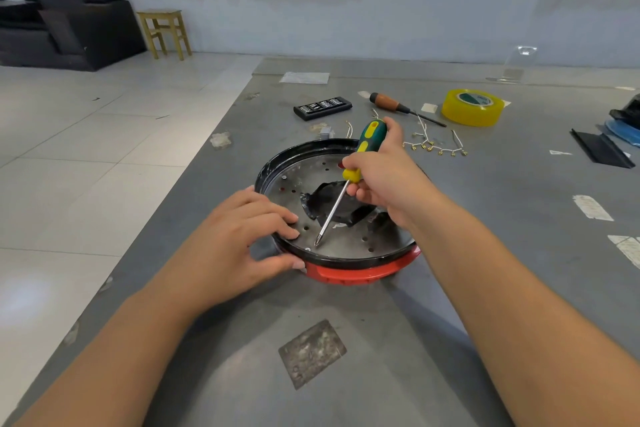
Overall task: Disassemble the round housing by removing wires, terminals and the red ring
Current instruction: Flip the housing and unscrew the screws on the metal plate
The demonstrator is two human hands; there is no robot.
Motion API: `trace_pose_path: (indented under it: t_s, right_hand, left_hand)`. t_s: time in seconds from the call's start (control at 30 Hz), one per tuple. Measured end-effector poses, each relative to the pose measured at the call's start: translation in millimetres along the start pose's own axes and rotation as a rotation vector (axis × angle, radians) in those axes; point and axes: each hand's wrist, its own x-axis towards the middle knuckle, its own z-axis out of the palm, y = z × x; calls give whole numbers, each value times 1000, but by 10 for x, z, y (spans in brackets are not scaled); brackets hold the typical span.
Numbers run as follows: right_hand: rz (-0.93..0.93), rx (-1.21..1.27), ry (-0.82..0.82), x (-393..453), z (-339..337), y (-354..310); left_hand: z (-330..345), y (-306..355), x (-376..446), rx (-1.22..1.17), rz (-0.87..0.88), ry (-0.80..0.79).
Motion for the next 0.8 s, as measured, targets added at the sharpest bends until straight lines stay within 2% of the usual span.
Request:
trace_pose_path:
  t_s: [0.1,0.17,0.23,0.3,0.37,0.43,0.53,0.63,0.8]
  right_hand:
    - [-31,-29,-3,3,9,11]
    - [-36,-39,-13,5,13,16]
    - [-36,-44,-20,3,17,22]
    - [-33,-46,-22,5,17,29]
    - [-33,-47,-23,9,9,33]
    - [-35,-41,-29,9,5,33]
    - [-44,-36,-49,4,15,28]
    - [-73,-5,-52,1,14,9]
    - [-226,62,7,-37,-36,-51]
  left_hand:
    - [41,58,-21,-241,-194,55]
    - [96,119,-12,-373,-390,153]
    - [154,189,22,-410,-611,240]
    - [164,260,65,-510,-816,232]
    - [164,303,85,-751,-926,188]
    - [166,352,96,-978,-998,148]
    - [177,409,110,-1161,-1065,99]
    - [170,397,110,-1253,-1060,97]
    - [196,366,98,-1304,-977,220]
